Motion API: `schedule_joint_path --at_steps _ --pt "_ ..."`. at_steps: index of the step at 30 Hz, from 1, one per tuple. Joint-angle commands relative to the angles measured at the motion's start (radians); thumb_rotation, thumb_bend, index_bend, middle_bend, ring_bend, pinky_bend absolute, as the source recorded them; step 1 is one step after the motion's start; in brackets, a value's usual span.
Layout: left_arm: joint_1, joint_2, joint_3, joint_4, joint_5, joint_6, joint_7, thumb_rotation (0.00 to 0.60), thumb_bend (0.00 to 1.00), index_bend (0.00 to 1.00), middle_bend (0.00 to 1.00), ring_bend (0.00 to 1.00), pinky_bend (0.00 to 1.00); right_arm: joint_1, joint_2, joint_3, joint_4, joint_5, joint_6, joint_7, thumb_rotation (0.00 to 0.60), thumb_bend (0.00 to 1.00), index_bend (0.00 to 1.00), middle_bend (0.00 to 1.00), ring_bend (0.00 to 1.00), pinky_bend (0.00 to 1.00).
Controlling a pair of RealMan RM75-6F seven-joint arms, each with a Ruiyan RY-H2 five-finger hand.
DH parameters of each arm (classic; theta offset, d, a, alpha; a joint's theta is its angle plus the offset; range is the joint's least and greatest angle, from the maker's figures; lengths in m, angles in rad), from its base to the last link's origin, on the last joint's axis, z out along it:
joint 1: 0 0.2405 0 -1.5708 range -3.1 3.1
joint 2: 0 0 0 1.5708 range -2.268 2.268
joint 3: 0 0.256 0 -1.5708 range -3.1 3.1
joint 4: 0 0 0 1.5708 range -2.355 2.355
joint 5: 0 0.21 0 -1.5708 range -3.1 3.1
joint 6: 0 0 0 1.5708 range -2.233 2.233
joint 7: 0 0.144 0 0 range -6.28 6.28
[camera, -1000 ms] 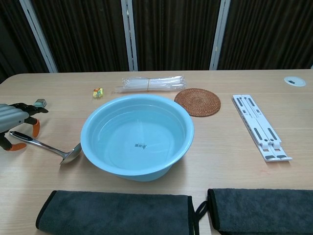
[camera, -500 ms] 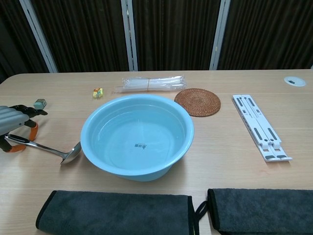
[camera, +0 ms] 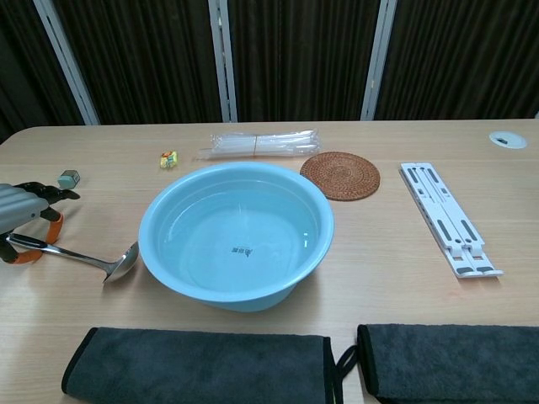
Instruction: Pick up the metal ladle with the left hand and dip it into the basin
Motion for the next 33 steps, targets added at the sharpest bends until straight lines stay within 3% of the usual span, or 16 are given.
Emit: schedule_joint_path --at_steps 1,10,18,33 --pt "0.001 0.0 0.001 0.002 0.001 0.003 -0.003 0.6 0.51 0.58 0.0 0.0 0.0 0.0 0.0 0.0 -0.001 0.001 -0.001 -0.001 0.468 0.0 0.0 0.0 0.0 0.0" --pt "0.014 0.008 0.008 -0.003 0.012 0.048 -0.064 0.6 0.61 0.75 0.0 0.0 0.0 0.003 -0.001 -0.001 0.0 0.003 -0.007 -0.004 0.462 0.0 0.0 0.0 0.0 0.0" --pt "0.038 0.055 0.019 -0.062 0.036 0.148 -0.118 0.6 0.74 0.79 0.0 0.0 0.0 0.002 -0.001 -0.005 -0.003 -0.003 -0.007 -0.006 0.467 0.0 0.0 0.0 0.0 0.0" --pt "0.092 0.196 0.041 -0.274 0.081 0.323 -0.153 0.6 0.8 0.82 0.0 0.0 0.0 0.002 0.002 -0.008 -0.008 -0.007 -0.007 -0.003 0.469 0.0 0.0 0.0 0.0 0.0"
